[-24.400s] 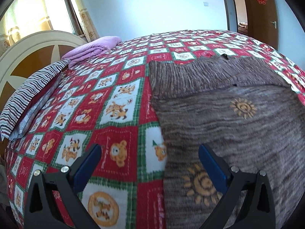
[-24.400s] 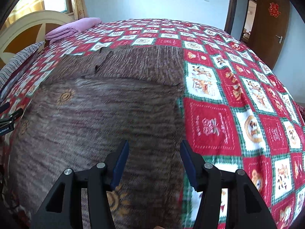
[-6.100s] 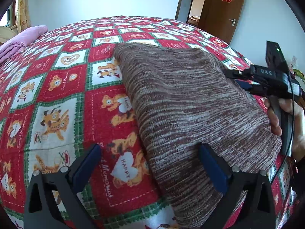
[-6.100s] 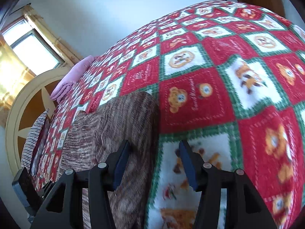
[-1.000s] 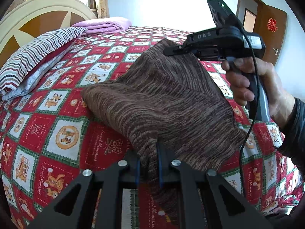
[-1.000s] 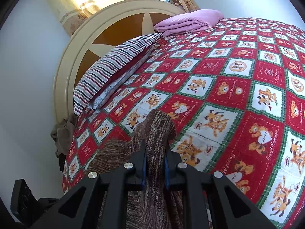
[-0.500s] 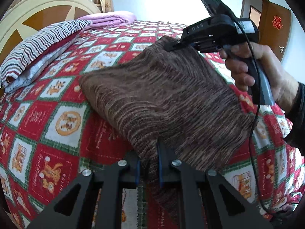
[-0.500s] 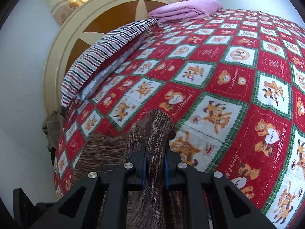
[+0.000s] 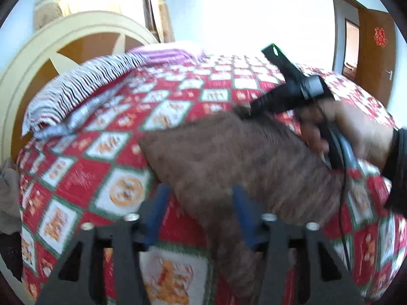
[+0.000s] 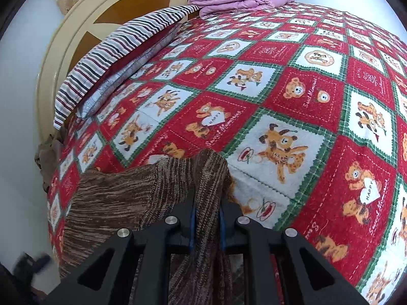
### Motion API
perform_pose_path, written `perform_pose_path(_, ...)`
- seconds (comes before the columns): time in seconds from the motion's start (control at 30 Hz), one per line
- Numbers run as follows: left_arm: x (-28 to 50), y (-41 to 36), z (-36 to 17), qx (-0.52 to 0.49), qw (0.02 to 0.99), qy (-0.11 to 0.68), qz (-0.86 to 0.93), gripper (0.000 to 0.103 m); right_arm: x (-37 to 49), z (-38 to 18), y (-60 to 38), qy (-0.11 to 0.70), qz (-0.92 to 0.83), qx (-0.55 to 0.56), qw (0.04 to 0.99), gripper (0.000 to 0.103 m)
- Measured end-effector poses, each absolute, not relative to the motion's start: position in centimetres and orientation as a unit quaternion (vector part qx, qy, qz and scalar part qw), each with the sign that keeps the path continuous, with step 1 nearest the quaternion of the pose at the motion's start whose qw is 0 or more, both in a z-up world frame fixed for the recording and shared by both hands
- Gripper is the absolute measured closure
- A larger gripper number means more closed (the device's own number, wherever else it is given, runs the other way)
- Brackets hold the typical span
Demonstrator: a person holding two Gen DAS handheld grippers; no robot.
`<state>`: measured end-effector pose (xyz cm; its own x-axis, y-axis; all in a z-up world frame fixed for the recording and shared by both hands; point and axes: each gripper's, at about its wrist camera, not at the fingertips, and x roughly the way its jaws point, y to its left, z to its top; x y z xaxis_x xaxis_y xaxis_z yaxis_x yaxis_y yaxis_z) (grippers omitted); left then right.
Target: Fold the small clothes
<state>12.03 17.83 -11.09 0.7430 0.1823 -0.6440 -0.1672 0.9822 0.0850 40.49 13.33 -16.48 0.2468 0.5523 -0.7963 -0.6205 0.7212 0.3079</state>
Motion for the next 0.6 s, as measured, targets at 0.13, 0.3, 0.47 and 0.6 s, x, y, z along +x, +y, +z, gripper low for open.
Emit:
perform_pose_path(0.13, 15.1, 18.7, -13.4, 0.05, 0.917, 0.373, 0.132, 0.039, 40.3, -16.3, 13.1, 0.486, 0.365, -0.037, 0.793, 0.089)
perform_pose_path(0.3, 15.9, 20.4, -16.1, 0.065, 0.912, 0.371, 0.164, 0.013, 39.1, -14.7, 10.9, 0.47, 0.363, -0.012, 0.804, 0.08)
perform_pose_path(0.47, 16.1, 23.3, -15.9, -0.015, 0.913, 0.385, 0.133, 0.008, 35.0, -12.9, 6.6, 0.452, 0.385, 0.021, 0.805, 0.067)
perform_pose_path(0.6, 15.1, 22.8, -14.4, 0.001, 0.924, 0.354, 0.144, 0.008, 31.0, -13.3, 3.4, 0.452, 0.391, 0.023, 0.801, 0.064)
